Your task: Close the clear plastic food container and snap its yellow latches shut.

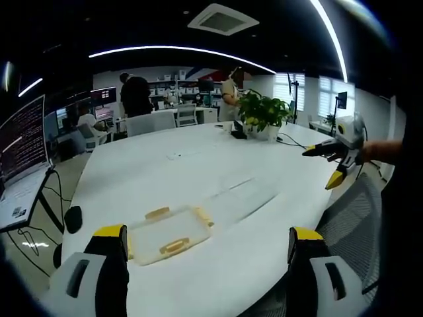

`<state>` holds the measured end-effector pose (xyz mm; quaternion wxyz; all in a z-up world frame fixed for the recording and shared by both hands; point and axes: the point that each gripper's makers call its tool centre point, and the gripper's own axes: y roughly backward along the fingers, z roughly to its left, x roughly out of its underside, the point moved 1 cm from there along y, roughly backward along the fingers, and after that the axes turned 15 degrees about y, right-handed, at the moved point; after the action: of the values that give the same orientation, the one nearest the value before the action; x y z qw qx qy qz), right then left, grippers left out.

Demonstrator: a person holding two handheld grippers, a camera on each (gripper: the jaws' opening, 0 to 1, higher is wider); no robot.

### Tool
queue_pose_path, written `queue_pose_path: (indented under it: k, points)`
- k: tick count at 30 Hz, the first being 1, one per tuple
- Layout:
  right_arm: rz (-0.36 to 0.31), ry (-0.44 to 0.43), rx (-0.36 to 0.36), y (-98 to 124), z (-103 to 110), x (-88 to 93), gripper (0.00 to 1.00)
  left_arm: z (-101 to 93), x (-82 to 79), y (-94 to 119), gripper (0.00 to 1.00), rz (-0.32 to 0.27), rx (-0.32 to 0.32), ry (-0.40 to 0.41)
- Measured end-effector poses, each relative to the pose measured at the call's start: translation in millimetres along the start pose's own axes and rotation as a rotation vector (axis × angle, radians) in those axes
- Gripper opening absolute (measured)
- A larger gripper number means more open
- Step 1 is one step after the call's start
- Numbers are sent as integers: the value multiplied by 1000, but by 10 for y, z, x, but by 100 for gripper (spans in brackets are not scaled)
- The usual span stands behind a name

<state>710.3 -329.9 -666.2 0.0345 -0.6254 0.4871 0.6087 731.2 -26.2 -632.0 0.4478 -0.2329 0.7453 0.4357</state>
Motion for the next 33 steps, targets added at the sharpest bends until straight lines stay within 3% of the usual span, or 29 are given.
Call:
queue_pose_path:
  k: [20, 33]
  points:
    - [14, 28, -32, -27, -63, -72, 100, 91, -17, -1, 99, 13, 15, 1]
    - [16, 84, -101, -150, -73, -211, 100, 179, -56, -41, 99, 36, 44, -20]
